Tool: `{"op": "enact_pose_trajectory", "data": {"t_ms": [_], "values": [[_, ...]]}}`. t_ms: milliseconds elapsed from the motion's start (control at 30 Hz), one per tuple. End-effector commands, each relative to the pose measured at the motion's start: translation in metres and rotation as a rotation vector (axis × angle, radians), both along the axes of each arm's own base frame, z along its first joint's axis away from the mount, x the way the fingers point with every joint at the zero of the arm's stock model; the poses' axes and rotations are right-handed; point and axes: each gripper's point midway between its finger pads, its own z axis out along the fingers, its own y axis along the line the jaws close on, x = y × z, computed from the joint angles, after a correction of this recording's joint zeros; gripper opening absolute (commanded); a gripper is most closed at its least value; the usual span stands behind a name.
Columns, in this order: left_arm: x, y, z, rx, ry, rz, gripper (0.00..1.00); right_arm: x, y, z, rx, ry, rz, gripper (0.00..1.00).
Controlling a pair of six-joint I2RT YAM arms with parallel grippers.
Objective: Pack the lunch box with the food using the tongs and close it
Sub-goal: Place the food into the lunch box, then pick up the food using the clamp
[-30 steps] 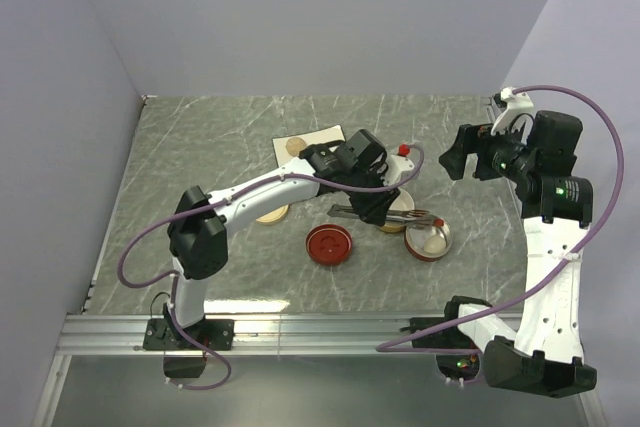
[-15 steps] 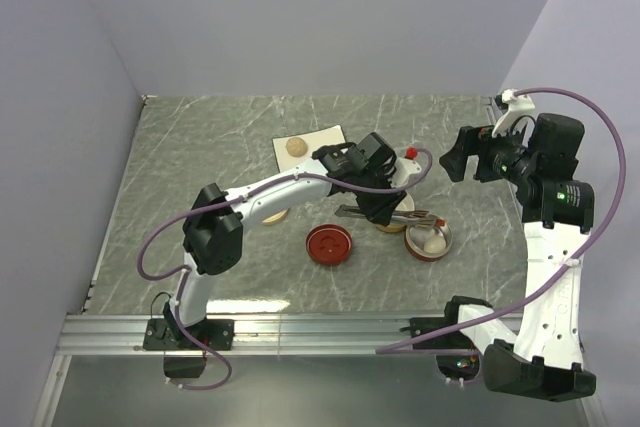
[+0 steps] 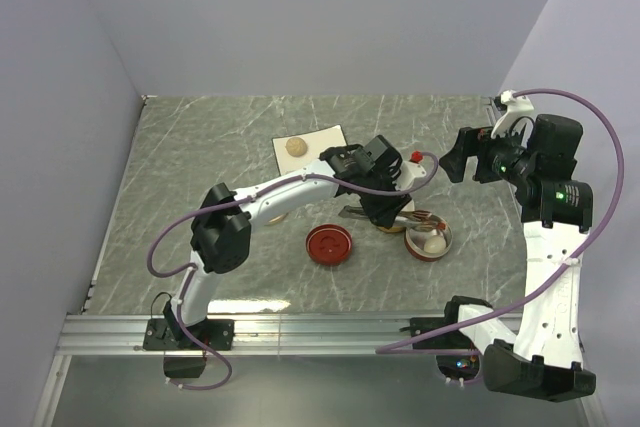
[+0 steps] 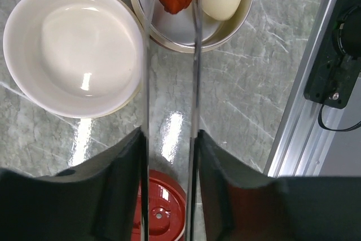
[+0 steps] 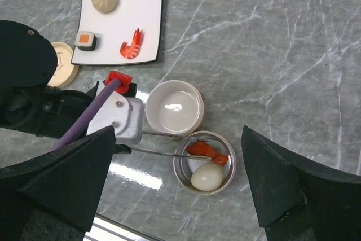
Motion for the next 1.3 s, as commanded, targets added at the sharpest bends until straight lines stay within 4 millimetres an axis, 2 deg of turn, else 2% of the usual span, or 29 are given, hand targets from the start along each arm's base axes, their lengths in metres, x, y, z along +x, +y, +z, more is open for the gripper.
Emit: {"op": "enact_pose_trajectory", "data": {"t_ms": [0,200,367,400,467,500,600,700,733,767,900,933,1033,1167,1267], "values": [[0.007,-0.013,0.030,-0.069,-0.063,-0.012,0.48,0.000,-0.002,0.009,-0.015,-0.044,-0.002,1.00],[0.010,-0.011,0.048,-0.096,-0.101,0.000,0.60,-0.001,-0.001,0.012,-0.006,-0.046,0.001,1.00],[0.009,-0.005,0.063,-0.115,-0.110,0.015,0.59,0.000,-0.001,0.020,-0.002,-0.060,-0.002,1.00],[0.008,-0.001,0.072,-0.134,-0.115,0.021,0.57,0.000,-0.002,0.021,-0.001,-0.062,-0.007,1.00],[0.011,0.009,0.072,-0.131,-0.106,0.036,0.57,0.001,-0.002,0.025,0.004,-0.070,-0.004,1.00],[0.010,0.016,0.083,-0.149,-0.117,0.041,0.56,0.001,-0.002,0.026,0.009,-0.070,-0.004,1.00],[0.014,0.039,0.092,-0.156,-0.123,0.071,0.56,0.003,-0.002,0.032,0.016,-0.080,-0.007,1.00],[0.024,0.068,0.097,-0.153,-0.124,0.122,0.56,0.004,-0.001,0.035,0.026,-0.084,-0.002,1.00],[0.036,0.082,0.097,-0.152,-0.123,0.159,0.56,0.005,-0.001,0.035,0.030,-0.081,0.000,1.00],[0.039,0.093,0.098,-0.153,-0.119,0.186,0.56,0.005,-0.002,0.034,0.030,-0.080,-0.003,1.00],[0.076,0.145,0.092,-0.119,-0.105,0.320,0.57,0.006,-0.002,0.030,0.032,-0.070,-0.001,1.00],[0.091,0.164,0.089,-0.104,-0.103,0.378,0.57,0.006,-0.001,0.029,0.034,-0.067,0.002,1.00],[0.109,0.195,0.073,-0.053,-0.069,0.497,0.56,0.006,0.000,0.026,0.037,-0.061,0.005,1.00],[0.123,0.208,0.054,-0.018,-0.055,0.592,0.56,0.007,-0.001,0.024,0.040,-0.054,0.001,1.00],[0.132,0.205,0.045,-0.014,-0.013,0.656,0.55,0.007,-0.002,0.024,0.034,-0.054,-0.002,1.00]]}}
